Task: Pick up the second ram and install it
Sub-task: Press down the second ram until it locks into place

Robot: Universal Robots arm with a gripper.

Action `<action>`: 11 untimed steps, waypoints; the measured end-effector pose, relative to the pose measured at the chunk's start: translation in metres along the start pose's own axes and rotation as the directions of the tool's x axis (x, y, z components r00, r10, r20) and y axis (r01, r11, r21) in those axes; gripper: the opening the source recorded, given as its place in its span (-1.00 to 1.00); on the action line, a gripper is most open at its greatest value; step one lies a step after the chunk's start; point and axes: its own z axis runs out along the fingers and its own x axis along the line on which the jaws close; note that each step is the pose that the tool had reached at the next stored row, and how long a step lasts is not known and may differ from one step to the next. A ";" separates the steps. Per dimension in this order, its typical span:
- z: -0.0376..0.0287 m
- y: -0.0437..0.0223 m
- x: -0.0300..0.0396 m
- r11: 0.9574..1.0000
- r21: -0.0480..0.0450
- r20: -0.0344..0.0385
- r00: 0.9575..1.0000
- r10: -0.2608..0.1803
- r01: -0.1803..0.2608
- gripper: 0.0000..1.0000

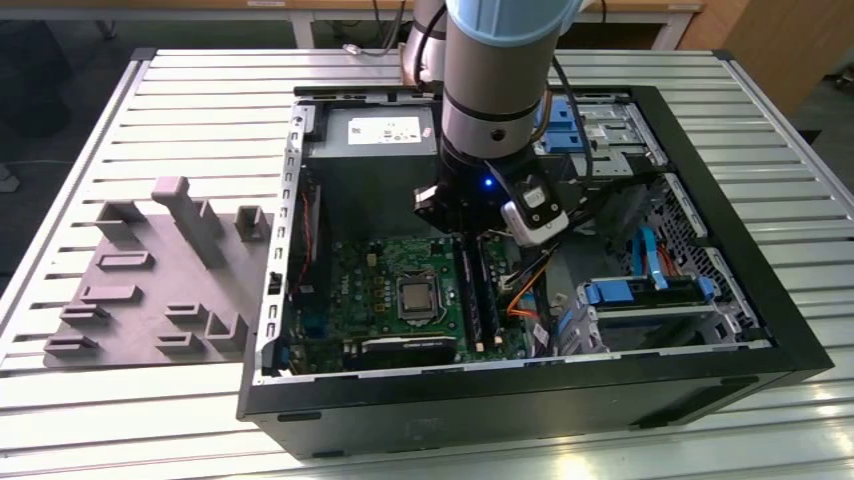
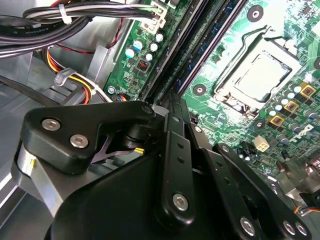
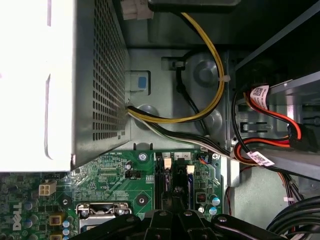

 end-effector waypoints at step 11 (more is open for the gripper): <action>0.0037 -0.0003 0.0002 1.000 0.000 0.000 1.000 0.000 0.000 -0.79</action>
